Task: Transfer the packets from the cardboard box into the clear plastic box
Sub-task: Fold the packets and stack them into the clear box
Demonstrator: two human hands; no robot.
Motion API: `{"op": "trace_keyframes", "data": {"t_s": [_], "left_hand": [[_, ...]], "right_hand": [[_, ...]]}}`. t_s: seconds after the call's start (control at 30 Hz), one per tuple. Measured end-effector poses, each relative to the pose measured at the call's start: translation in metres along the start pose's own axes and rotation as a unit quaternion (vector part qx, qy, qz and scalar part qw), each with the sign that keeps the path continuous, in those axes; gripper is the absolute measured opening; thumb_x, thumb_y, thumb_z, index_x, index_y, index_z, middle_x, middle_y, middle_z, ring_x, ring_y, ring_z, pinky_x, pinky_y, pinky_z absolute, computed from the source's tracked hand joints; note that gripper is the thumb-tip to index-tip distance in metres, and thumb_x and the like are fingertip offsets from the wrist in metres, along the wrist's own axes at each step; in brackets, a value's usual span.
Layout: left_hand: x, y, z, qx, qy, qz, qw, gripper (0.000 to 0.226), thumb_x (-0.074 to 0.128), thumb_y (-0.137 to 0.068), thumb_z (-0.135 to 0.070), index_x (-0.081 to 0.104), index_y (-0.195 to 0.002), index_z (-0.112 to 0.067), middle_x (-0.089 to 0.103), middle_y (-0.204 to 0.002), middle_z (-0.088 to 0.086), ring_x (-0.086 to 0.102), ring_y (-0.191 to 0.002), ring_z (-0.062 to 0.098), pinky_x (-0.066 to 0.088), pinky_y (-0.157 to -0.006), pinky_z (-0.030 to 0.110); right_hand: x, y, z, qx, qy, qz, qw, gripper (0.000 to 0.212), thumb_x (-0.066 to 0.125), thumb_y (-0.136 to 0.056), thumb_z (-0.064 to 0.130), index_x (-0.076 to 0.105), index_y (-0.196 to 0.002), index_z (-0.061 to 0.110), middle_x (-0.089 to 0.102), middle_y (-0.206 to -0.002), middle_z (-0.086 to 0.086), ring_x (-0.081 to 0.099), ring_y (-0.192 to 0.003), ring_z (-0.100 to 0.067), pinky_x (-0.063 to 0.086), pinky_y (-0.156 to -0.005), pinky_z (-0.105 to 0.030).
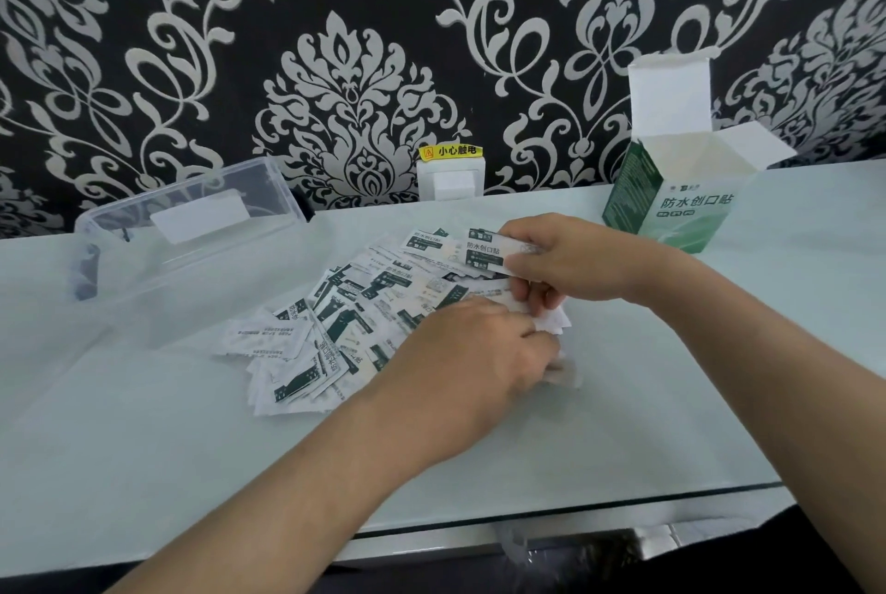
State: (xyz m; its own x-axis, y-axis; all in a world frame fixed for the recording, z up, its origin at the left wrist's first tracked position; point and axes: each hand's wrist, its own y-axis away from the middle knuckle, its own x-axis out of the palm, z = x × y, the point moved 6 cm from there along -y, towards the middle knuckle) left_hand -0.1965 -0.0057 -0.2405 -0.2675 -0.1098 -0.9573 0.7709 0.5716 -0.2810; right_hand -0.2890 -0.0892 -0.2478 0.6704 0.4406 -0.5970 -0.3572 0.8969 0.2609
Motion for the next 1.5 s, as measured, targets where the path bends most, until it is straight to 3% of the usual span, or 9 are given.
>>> {"op": "trace_keyframes", "data": {"t_s": [0.23, 0.37, 0.47, 0.57, 0.67, 0.8, 0.93, 1.2, 1.5], "left_hand": [[0.006, -0.002, -0.006, 0.044, -0.021, -0.018, 0.999, 0.023, 0.044, -0.074, -0.014, 0.067, -0.069, -0.01, 0.058, -0.069, 0.004, 0.054, -0.063, 0.024, 0.051, -0.053, 0.032], [-0.003, -0.005, -0.016, 0.054, 0.001, -0.062, 0.997, 0.018, 0.051, -0.081, -0.015, 0.066, -0.086, -0.007, 0.063, -0.084, 0.006, 0.057, -0.075, 0.024, 0.049, -0.066, 0.034], [-0.017, -0.01, -0.011, -0.03, 0.136, -0.121, 0.983, 0.013, 0.061, -0.087, -0.014, 0.064, -0.098, -0.009, 0.065, -0.081, 0.0, 0.051, -0.069, 0.007, 0.039, -0.062, 0.021], [-0.026, -0.014, 0.004, -0.154, 0.261, -0.197, 0.932, 0.018, 0.05, -0.097, -0.022, 0.062, -0.108, -0.014, 0.066, -0.074, 0.0, 0.057, -0.061, 0.013, 0.046, -0.052, 0.023], [-0.024, -0.014, 0.022, -0.269, 0.335, -0.237, 0.871, 0.019, 0.05, -0.099, -0.024, 0.062, -0.108, -0.013, 0.069, -0.083, 0.004, 0.065, -0.075, 0.017, 0.054, -0.067, 0.037], [-0.021, -0.011, 0.028, -0.324, 0.37, -0.253, 0.833, 0.011, 0.052, -0.098, -0.021, 0.062, -0.099, -0.026, 0.07, -0.089, -0.004, 0.065, -0.082, 0.007, 0.054, -0.069, 0.022], [-0.016, -0.008, 0.044, -0.392, 0.429, -0.271, 0.767, 0.012, 0.052, -0.098, -0.024, 0.062, -0.098, -0.029, 0.071, -0.092, -0.008, 0.066, -0.081, -0.001, 0.054, -0.066, 0.021], [-0.009, -0.01, 0.059, -0.437, 0.523, -0.311, 0.663, 0.018, 0.05, -0.099, -0.018, 0.064, -0.108, -0.024, 0.074, -0.1, -0.003, 0.071, -0.093, 0.016, 0.057, -0.083, 0.046], [-0.031, 0.005, 0.074, -0.462, 0.526, -0.338, 0.629, 0.018, 0.051, -0.099, -0.016, 0.068, -0.1, -0.022, 0.075, -0.092, -0.01, 0.07, -0.082, 0.003, 0.054, -0.064, 0.018]], "right_hand": [[-0.002, 0.015, -0.011, -0.004, -0.031, 0.001, 0.999, 0.017, 0.042, -0.099, 0.004, 0.059, -0.099, 0.006, 0.064, -0.076, -0.009, 0.062, -0.064, -0.019, 0.049, -0.055, -0.021], [-0.006, 0.026, -0.016, -0.015, -0.051, -0.016, 0.998, 0.018, 0.043, -0.098, 0.003, 0.06, -0.105, 0.001, 0.064, -0.076, -0.009, 0.06, -0.062, -0.015, 0.049, -0.054, -0.02], [-0.015, 0.032, -0.018, -0.037, -0.086, -0.047, 0.994, 0.015, 0.048, -0.097, 0.004, 0.063, -0.103, 0.002, 0.067, -0.082, -0.02, 0.06, -0.07, -0.019, 0.053, -0.064, -0.036], [-0.017, 0.033, -0.021, -0.038, -0.134, -0.07, 0.988, 0.011, 0.054, -0.096, 0.009, 0.064, -0.097, 0.004, 0.067, -0.072, -0.006, 0.061, -0.063, -0.013, 0.05, -0.059, -0.029], [-0.013, 0.028, -0.023, -0.029, -0.088, -0.109, 0.99, 0.015, 0.053, -0.096, 0.016, 0.066, -0.102, 0.011, 0.074, -0.088, -0.002, 0.071, -0.081, -0.019, 0.058, -0.072, -0.035], [-0.002, 0.028, -0.015, -0.084, 0.068, -0.188, 0.976, 0.017, 0.046, -0.093, 0.014, 0.06, -0.103, 0.017, 0.072, -0.099, -0.008, 0.065, -0.091, -0.03, 0.054, -0.076, -0.043], [-0.01, 0.031, -0.015, -0.089, 0.032, -0.255, 0.962, 0.021, 0.039, -0.096, 0.012, 0.058, -0.104, 0.016, 0.069, -0.088, -0.008, 0.061, -0.075, -0.026, 0.05, -0.063, -0.036], [-0.001, 0.032, -0.008, -0.132, 0.216, -0.317, 0.914, 0.022, 0.045, -0.092, 0.002, 0.048, -0.113, 0.009, 0.06, -0.084, -0.01, 0.055, -0.072, -0.037, 0.045, -0.063, -0.045], [-0.012, 0.043, 0.0, -0.117, 0.263, -0.36, 0.887, 0.02, 0.035, -0.099, 0.015, 0.05, -0.111, 0.012, 0.058, -0.08, -0.005, 0.052, -0.066, -0.03, 0.042, -0.056, -0.04]]}}
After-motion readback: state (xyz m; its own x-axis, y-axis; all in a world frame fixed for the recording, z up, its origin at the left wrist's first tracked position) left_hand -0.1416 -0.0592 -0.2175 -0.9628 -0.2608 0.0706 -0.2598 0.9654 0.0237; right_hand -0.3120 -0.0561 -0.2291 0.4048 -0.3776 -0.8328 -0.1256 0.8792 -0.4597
